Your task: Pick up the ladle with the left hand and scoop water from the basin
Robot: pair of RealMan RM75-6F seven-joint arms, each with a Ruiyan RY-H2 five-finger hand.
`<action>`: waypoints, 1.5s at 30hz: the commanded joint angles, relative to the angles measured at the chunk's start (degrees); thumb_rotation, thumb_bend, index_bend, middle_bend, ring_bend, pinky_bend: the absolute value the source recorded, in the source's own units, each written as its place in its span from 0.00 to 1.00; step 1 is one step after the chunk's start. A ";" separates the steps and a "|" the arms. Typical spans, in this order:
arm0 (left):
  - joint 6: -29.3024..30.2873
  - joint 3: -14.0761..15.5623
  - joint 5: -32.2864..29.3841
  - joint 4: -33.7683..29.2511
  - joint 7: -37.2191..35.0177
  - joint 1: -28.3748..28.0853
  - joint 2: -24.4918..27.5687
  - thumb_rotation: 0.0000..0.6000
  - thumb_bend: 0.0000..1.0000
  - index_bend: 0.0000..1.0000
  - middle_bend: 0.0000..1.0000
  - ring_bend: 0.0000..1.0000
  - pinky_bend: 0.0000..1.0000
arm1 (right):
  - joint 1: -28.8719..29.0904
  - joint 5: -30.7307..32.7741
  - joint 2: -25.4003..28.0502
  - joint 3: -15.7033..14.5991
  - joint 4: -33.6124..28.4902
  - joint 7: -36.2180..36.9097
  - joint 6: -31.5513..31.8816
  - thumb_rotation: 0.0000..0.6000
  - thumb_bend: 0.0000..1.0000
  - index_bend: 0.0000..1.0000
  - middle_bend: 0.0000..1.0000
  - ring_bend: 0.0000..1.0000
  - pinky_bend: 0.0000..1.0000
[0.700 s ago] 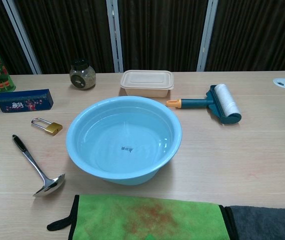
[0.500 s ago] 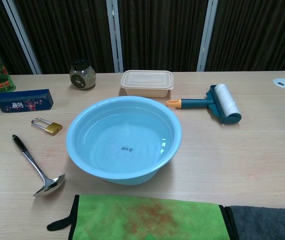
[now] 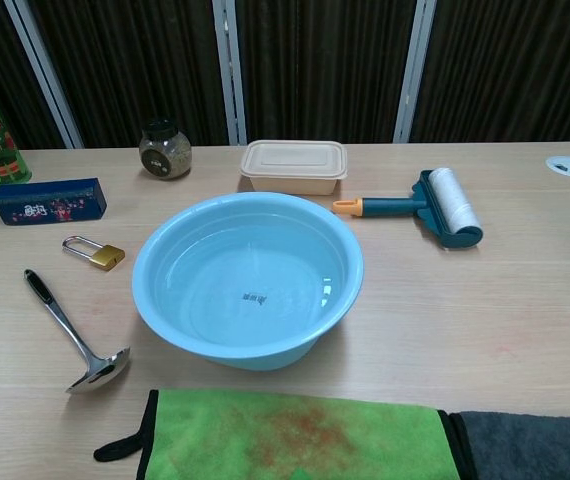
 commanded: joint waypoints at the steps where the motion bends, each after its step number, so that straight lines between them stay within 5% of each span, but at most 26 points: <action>1: -4.10 -0.97 -1.67 5.12 -3.50 -3.30 -2.04 1.00 0.29 0.41 0.00 0.00 0.00 | 0.27 0.35 -0.36 0.16 0.08 -0.58 -0.49 1.00 0.00 0.00 0.00 0.00 0.00; 18: -12.44 -2.61 -0.86 26.09 -12.65 -13.12 -16.38 1.00 0.29 0.45 0.00 0.00 0.00 | 1.81 3.35 -0.12 1.26 0.36 0.50 -3.68 1.00 0.00 0.00 0.00 0.00 0.00; 45: -19.55 1.23 0.75 35.19 -19.79 -19.36 -23.89 1.00 0.29 0.45 0.00 0.00 0.00 | 2.07 4.97 0.01 1.65 0.75 0.36 -4.08 1.00 0.00 0.00 0.00 0.00 0.00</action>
